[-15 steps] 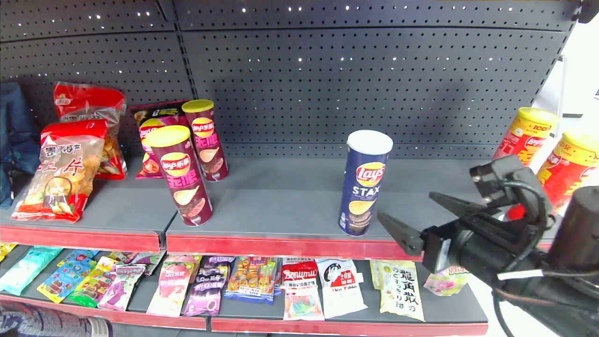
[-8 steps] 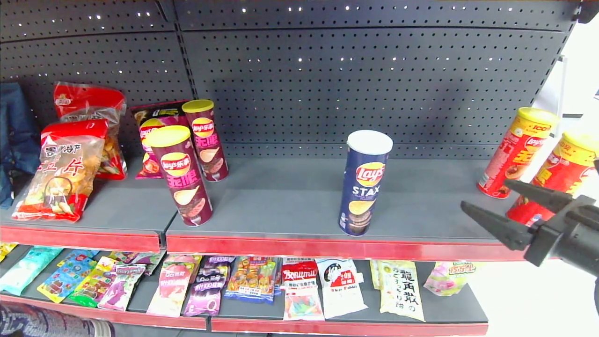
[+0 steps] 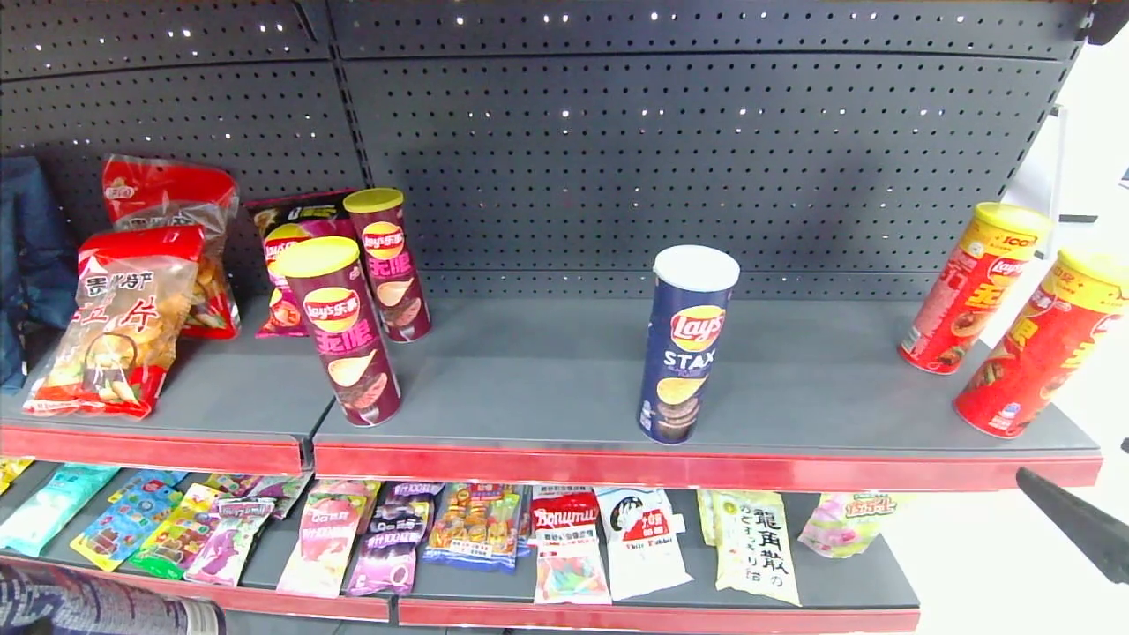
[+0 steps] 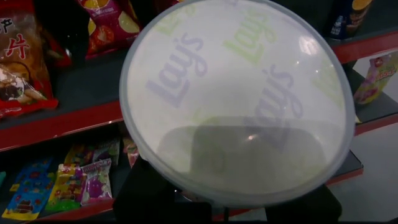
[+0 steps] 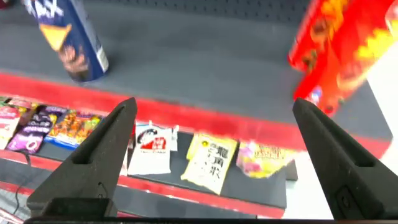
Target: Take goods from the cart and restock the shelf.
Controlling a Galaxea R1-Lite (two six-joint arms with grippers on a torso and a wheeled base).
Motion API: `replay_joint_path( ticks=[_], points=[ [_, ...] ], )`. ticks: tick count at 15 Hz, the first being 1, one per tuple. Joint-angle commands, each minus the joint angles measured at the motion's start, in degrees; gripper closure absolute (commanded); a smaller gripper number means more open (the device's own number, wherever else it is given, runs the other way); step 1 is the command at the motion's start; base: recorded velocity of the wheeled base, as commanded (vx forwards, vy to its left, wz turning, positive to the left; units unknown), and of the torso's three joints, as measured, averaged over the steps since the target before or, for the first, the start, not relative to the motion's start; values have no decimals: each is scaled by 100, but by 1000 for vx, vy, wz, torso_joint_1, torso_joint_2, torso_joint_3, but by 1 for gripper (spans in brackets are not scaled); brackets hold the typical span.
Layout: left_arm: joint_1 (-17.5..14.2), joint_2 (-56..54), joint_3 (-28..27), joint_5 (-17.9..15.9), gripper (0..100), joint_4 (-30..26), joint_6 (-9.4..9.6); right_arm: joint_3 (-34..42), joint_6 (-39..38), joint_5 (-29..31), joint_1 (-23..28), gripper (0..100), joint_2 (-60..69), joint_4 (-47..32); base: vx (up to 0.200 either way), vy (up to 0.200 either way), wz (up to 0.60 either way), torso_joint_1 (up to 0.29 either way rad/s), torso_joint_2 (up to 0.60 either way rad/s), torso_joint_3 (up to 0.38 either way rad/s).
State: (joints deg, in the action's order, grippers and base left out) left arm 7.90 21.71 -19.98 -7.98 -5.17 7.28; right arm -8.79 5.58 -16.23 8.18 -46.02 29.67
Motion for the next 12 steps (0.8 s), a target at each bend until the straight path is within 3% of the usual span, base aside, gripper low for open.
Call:
replay_joint_path(
  ticks=[1, 5, 6, 9, 10, 12],
  points=[
    [1, 132, -50, -1, 100, 42, -7, 369, -13, 32, 96, 0, 691, -32, 0, 0, 0, 0, 0, 0],
    [1, 149, -94, -28, 100, 42, -33, 668, 4, 14, 114, 0, 1069, -84, 0, 0, 0, 0, 0, 0],
    [1, 132, -59, -195, 100, 42, -60, 686, -22, -557, -220, 0, 1227, -93, 0, 0, 0, 0, 0, 0],
    [1, 132, -6, -406, 100, 42, -60, 686, 39, -654, -809, 0, 1403, -287, 0, 0, 0, 0, 0, 0],
    [1, 132, -6, -432, 100, 42, -60, 800, 110, -399, -651, 0, 1702, -462, 0, 0, 0, 0, 0, 0],
    [1, 132, -15, -450, 100, 42, -60, 844, 57, 788, -124, 0, 2466, -1025, 0, 0, 0, 0, 0, 0]
  ],
)
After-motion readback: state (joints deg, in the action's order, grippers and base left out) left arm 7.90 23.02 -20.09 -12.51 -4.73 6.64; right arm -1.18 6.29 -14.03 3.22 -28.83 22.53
